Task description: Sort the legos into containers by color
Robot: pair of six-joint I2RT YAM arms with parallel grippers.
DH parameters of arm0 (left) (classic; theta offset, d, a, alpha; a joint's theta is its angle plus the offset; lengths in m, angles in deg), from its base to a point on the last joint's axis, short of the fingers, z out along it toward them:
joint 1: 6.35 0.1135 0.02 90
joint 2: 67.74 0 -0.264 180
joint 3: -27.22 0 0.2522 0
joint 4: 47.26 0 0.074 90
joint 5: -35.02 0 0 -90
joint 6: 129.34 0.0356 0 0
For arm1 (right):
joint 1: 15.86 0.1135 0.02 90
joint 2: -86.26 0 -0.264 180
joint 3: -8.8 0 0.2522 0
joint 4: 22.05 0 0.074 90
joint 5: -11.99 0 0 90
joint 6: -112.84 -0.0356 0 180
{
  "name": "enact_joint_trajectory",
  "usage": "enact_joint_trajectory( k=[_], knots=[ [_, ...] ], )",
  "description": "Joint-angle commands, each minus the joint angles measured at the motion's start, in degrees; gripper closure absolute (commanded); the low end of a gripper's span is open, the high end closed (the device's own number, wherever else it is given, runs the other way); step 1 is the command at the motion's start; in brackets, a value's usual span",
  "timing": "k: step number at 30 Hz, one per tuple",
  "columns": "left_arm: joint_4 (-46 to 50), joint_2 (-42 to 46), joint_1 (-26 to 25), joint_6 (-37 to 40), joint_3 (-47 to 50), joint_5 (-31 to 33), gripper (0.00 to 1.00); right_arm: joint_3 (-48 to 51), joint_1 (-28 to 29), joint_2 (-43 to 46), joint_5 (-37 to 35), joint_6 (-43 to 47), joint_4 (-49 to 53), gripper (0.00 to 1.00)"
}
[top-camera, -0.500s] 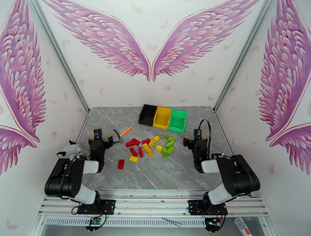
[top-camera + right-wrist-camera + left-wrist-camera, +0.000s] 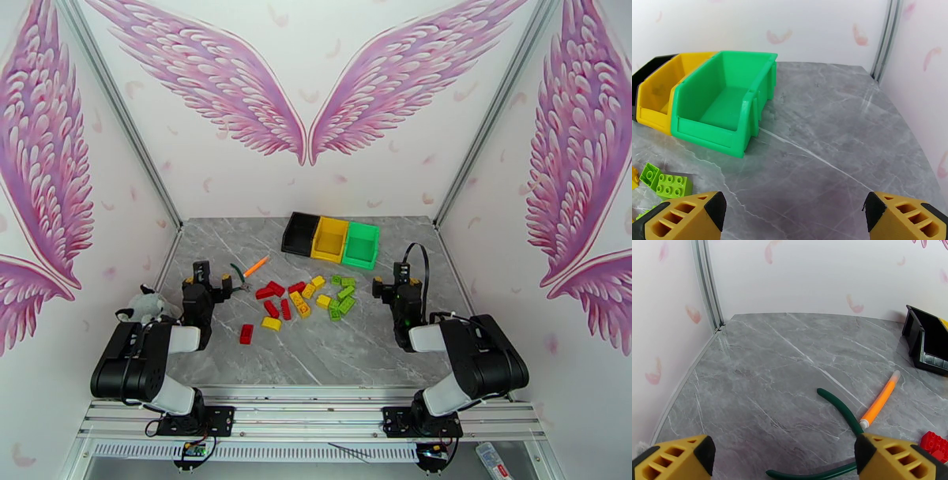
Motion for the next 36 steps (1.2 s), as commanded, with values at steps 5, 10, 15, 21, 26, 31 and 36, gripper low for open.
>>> enact_joint_trajectory(
  k=[5,10,15,21,26,31,36],
  knots=[
    [1.55,-0.17,0.94,0.01,-1.51,-2.26,0.01,-0.72,-0.02,0.7,0.88,-0.43,-0.22,0.01],
    [1.63,-0.13,1.04,-0.1,-1.48,-2.49,0.01,-0.73,0.04,0.73,0.89,-0.44,-0.22,0.01],
    [1.62,-0.18,1.11,-0.08,-1.59,-2.55,0.01,-0.68,-0.05,0.8,0.86,-0.47,-0.35,0.01],
    [1.72,-0.19,0.93,0.03,-1.55,-2.36,0.01,-0.66,-0.08,0.77,0.88,-0.35,-0.31,0.01],
    [1.77,-0.17,0.93,0.08,-1.56,-2.27,0.01,-0.63,-0.06,0.79,0.83,-0.29,-0.37,0.01],
    [5.77,4.36,0.52,-2.06,-2.0,5.49,0.01,1.6,0.52,4.49,0.21,0.46,-2.27,0.01],
    [12.94,16.48,-3.32,-2.14,-1.02,16.13,0.01,-2.93,7.12,15.77,-17.27,1.58,13.1,0.01]
  ],
)
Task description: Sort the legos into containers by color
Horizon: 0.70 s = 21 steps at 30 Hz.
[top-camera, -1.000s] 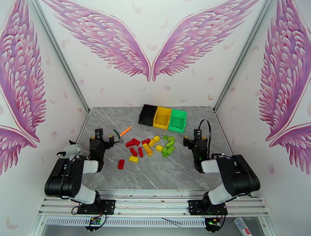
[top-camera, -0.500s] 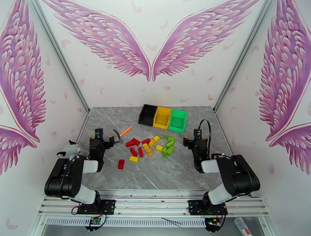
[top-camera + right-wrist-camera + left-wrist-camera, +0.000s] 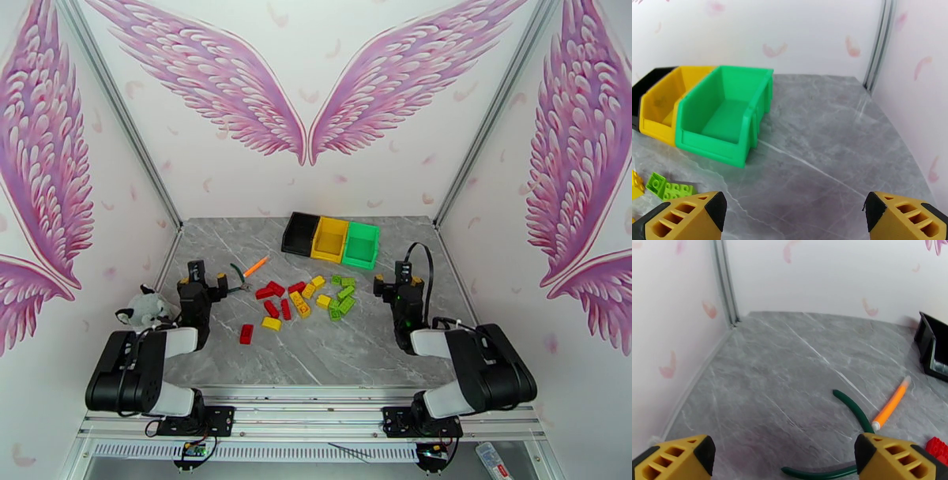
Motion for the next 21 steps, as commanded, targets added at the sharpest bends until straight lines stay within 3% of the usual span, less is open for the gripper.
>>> enact_joint_trajectory(
  k=[1,2,4,8,9,11,13,15,21],
  knots=[
    [7.2,8.93,-2.78,-1.66,-0.89,8.76,0.01,-2.4,2.54,8.11,-10.29,-1.77,7.91,0.01],
    [10.29,11.2,-3.21,-2.63,-1.72,8.68,0.01,-2.55,2.7,10.37,-9.88,-4.05,10.16,0.01],
    [18.97,16.31,-3.79,-6.61,-4.71,8.78,0.01,-6.09,2.68,16.86,-8.8,-13.91,23.96,0.01],
    [33.72,22.73,-4.06,-17.18,-11.57,6.39,0.01,-12.67,2.42,22.11,-7.06,-29.56,42.38,0.01],
    [35.9,23.84,-4.15,-20.01,-12.69,4.51,0.01,-14.12,1.69,23.52,-1.63,-31.15,46.21,0.01],
    [36.89,25.48,-4.06,-25.41,-13.29,0.01,0.01,-15.6,1.67,25.19,7.46,-28.64,48.16,0.01],
    [36.96,26.37,-3.92,-32.43,-13.39,-5.13,0.01,-16.93,1.7,25.5,11.62,-28.81,50.94,0.01],
    [35.02,25.44,-4.47,-35.64,-13.8,-11.49,0.01,-18.46,2.02,23.89,14.09,-28.78,53.9,0.07],
    [40.65,18.11,-14.85,-32.11,-20.52,-14.96,0.01,-24.98,7.25,12.48,19.71,-26.53,57.14,0.11]
  ],
)
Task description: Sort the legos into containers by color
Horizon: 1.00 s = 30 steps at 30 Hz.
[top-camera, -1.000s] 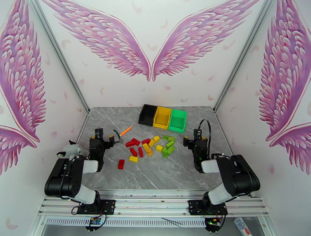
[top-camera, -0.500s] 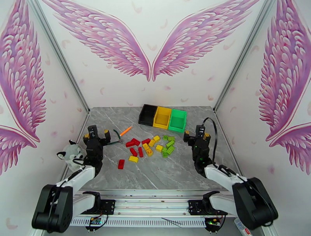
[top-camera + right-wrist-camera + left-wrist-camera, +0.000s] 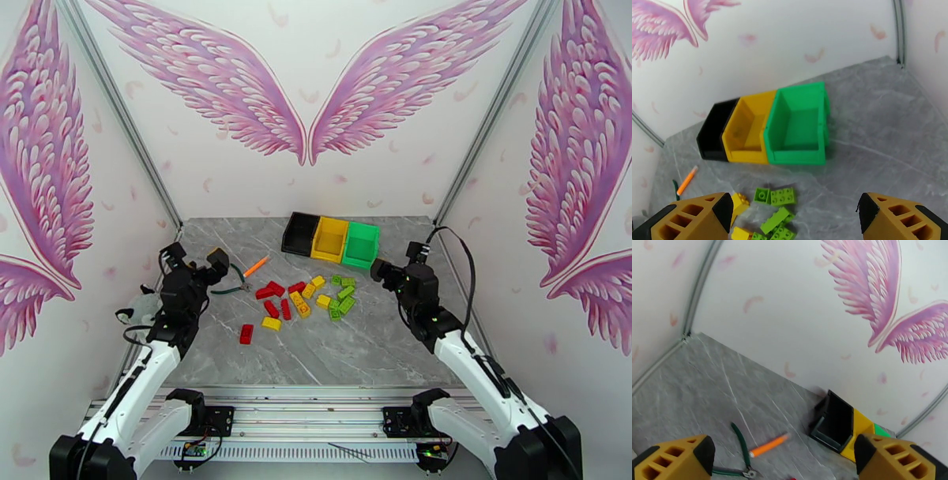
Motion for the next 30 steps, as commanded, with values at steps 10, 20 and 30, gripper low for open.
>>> enact_joint_trajectory(
  k=[10,20,30],
  knots=[
    [1.44,-11.79,-9.92,-2.87,-0.51,-5.74,0.01,-19.04,20.72,-25.55,3.51,8.39,11.65,0.22],
    [-0.02,-6.17,-4.13,-7.84,5.15,-4.69,0.01,-25.23,26.06,-37.07,2.38,9.73,15.0,0.2],
    [-1.4,-8.7,-3.22,-8.32,5.08,-6.83,0.01,-29.96,27.94,-44.29,4.94,11.4,18.13,0.27]
  ],
)
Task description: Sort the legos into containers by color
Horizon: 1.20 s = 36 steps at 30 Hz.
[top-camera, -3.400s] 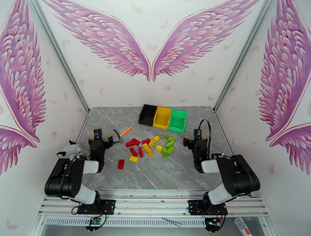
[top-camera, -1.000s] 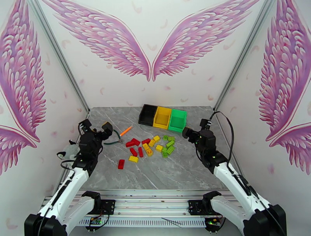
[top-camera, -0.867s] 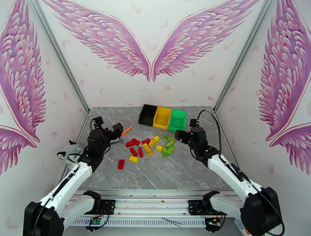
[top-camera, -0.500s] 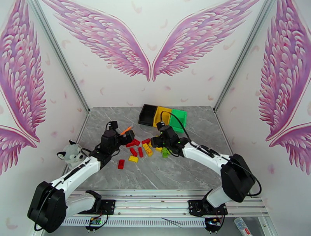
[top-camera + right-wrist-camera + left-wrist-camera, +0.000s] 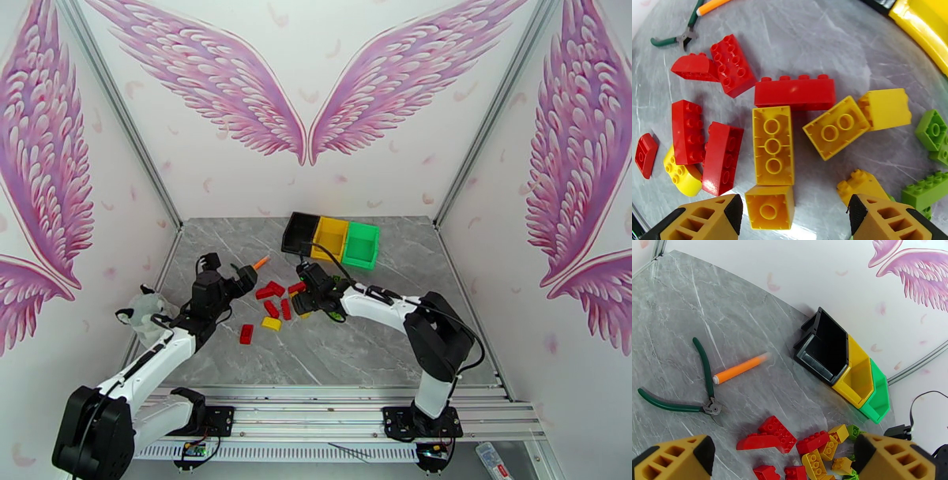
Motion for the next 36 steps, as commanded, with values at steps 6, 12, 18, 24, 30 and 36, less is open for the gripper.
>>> enact_joint_trajectory(
  k=[6,12,18,24,30,36],
  knots=[
    [-1.91,-3.94,0.32,-0.93,-0.51,-3.15,0.01,-3.65,1.23,-3.89,1.41,1.49,3.61,0.3],
    [-2.59,-6.11,0.41,-1.27,-0.96,-4.31,0.01,-5.01,1.31,-5.72,-0.06,1.47,5.16,0.38],
    [-3.7,-7.86,0.33,-1.7,-1.23,-6.08,0.01,-5.21,1.42,-6.04,0.21,1.66,5.38,0.45],
    [-4.97,-9.12,0.33,-2.31,-1.35,-7.81,0.01,-5.37,1.38,-5.77,-0.31,2.16,5.93,0.54],
    [-6.2,-9.77,-1.0,-1.6,-1.98,-9.53,0.01,-4.93,1.28,-3.89,-1.89,1.81,6.09,0.7],
    [-7.26,-10.06,-5.37,1.25,-3.18,-9.26,0.01,-0.24,-3.26,4.36,-6.83,-1.85,3.99,0.76]
  ],
)
